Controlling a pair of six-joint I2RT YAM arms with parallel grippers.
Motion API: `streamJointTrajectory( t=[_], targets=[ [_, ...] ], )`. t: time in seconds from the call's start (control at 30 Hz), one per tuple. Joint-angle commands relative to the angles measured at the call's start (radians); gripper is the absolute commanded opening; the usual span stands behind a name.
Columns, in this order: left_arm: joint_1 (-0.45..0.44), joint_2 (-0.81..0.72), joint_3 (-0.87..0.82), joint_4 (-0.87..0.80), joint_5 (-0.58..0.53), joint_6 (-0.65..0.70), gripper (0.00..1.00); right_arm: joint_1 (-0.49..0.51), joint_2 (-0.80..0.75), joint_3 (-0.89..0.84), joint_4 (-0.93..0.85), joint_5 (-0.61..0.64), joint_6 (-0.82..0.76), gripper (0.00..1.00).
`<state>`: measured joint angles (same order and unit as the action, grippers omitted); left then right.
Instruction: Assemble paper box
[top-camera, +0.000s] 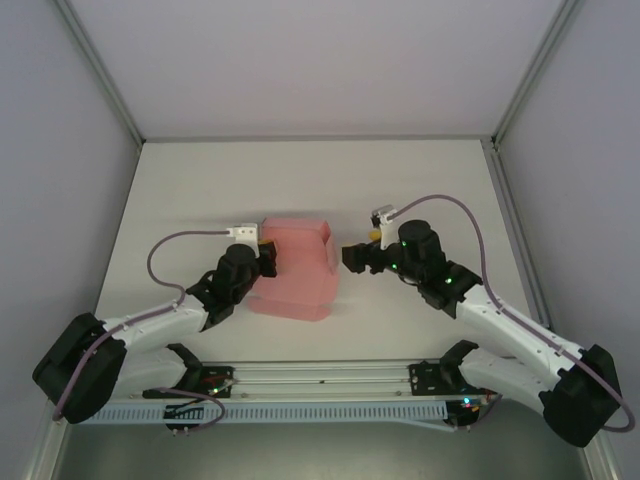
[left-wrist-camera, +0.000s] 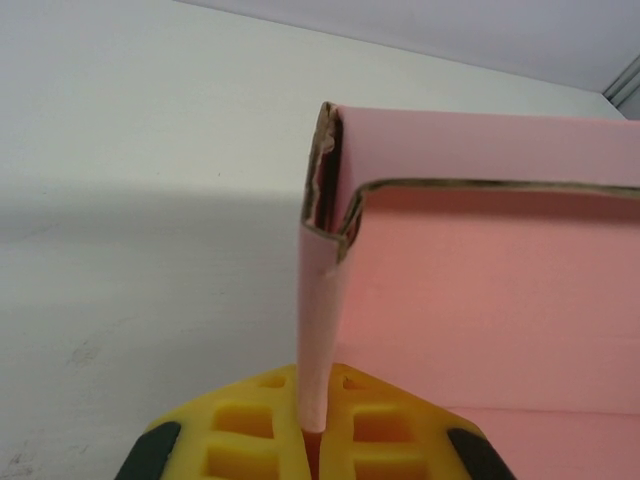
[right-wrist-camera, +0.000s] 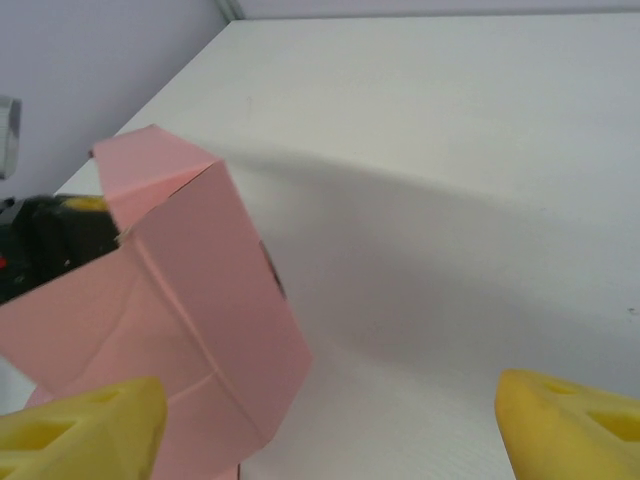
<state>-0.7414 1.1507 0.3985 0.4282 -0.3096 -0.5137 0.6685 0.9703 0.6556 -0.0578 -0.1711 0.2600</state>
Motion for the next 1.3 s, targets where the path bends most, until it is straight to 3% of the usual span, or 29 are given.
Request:
streamJointTrajectory(
  t=[0.0, 0.23, 0.43, 0.73, 0.9, 1.03, 1.13, 1.27],
  targets=[
    [-0.006, -0.022, 0.008, 0.019, 0.013, 0.018, 0.0, 0.004, 0.028, 0.012, -0.015, -0.094, -0.06, 0.85],
    [-0.006, 0.002, 0.016, 0.021, 0.017, 0.023, 0.0, 0.004, 0.192, 0.127, -0.006, -0.141, -0.121, 0.85],
    [-0.006, 0.029, 0.028, 0.024, 0.017, 0.014, 0.0, 0.008, 0.334, 0.206, 0.023, -0.197, -0.107, 0.78],
    [-0.006, 0.058, 0.062, -0.012, -0.01, -0.002, 0.0, 0.081, 0.416, 0.245, 0.051, -0.064, -0.091, 0.73],
    [-0.006, 0.06, 0.069, -0.012, -0.006, -0.009, 0.0, 0.114, 0.439, 0.267, 0.044, 0.132, -0.045, 0.58],
    [-0.006, 0.066, 0.088, -0.039, -0.025, -0.024, 0.0, 0.168, 0.476, 0.304, 0.008, 0.406, -0.037, 0.29],
    [-0.006, 0.087, 0.125, -0.107, -0.105, -0.085, 0.0, 0.191, 0.532, 0.346, -0.038, 0.629, 0.004, 0.14],
    [-0.004, 0.155, 0.252, -0.39, -0.313, -0.24, 0.0, 0.189, 0.646, 0.453, -0.244, 0.921, 0.131, 0.0]
  ],
)
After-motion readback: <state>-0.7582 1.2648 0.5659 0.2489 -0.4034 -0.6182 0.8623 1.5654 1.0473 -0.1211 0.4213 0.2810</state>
